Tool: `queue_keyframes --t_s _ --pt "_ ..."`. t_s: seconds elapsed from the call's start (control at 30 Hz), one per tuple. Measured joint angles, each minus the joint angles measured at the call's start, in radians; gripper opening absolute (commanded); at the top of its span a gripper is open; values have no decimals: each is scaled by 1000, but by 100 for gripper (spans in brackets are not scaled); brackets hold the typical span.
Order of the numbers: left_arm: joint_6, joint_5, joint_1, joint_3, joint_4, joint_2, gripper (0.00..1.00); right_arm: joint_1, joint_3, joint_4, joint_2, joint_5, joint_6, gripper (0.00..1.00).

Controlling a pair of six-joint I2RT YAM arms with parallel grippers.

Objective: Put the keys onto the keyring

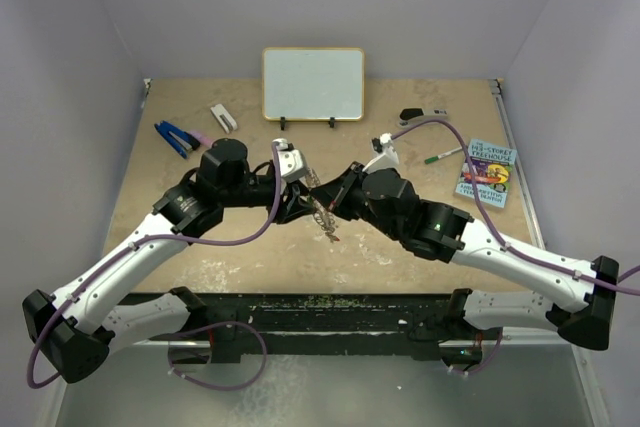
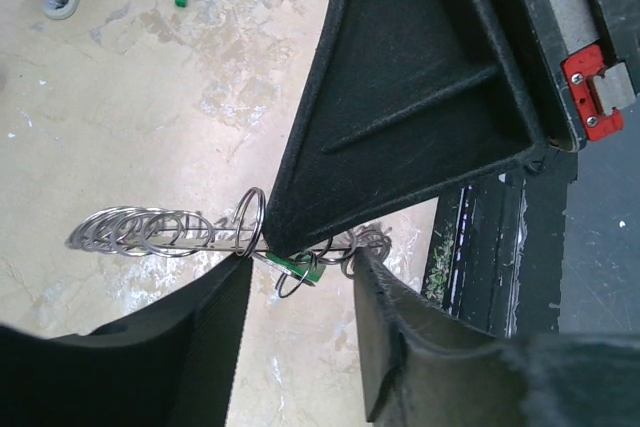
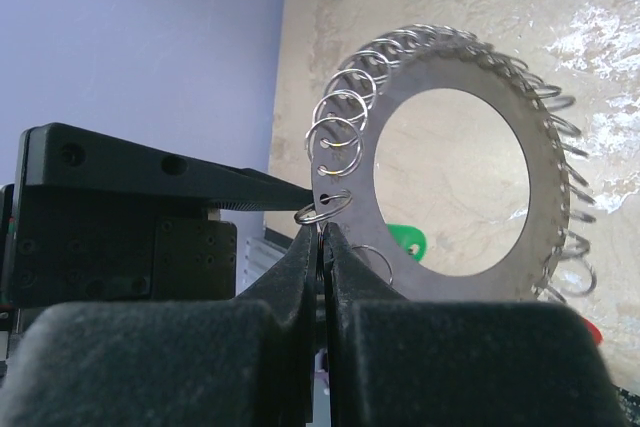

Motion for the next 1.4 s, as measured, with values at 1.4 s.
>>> queue_keyframes --t_s 1.4 --pt "209 15 -6 191 -229 48 4 13 -2 12 -49 45 36 0"
